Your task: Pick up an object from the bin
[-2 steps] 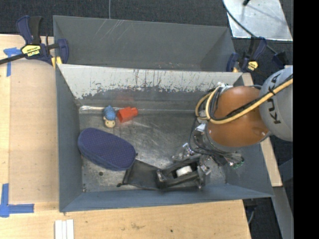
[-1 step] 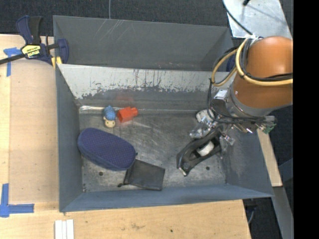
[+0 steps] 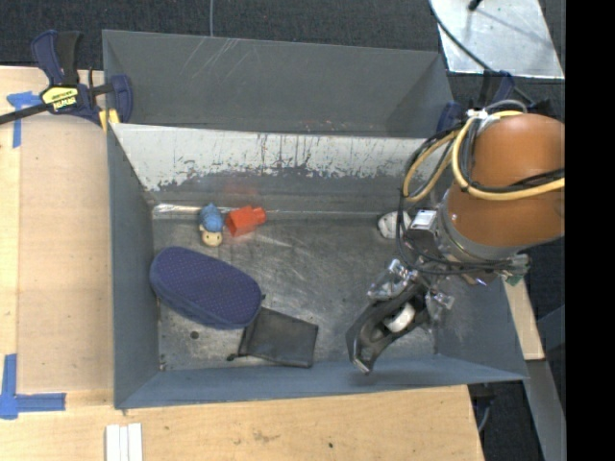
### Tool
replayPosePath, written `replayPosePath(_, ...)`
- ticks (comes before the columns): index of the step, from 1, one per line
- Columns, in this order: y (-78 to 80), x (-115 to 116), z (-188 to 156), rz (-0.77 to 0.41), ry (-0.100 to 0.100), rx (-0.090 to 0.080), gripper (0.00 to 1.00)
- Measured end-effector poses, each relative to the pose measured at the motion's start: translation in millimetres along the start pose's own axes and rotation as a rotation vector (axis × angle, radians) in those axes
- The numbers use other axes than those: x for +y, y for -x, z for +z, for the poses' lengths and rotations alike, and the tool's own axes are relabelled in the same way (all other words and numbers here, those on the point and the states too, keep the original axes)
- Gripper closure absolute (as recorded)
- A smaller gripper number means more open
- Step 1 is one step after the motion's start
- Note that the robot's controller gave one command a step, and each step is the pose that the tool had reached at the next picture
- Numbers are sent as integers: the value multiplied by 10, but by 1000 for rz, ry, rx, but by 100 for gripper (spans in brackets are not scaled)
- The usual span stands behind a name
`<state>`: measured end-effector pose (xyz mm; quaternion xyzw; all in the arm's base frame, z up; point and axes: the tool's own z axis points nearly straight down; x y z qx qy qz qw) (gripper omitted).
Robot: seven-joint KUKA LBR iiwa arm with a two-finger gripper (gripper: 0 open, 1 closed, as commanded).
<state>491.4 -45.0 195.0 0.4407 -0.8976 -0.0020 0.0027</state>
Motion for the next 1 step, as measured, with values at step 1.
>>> replayPosePath(1,-441,-394,-880,-343,-9,-3,100)
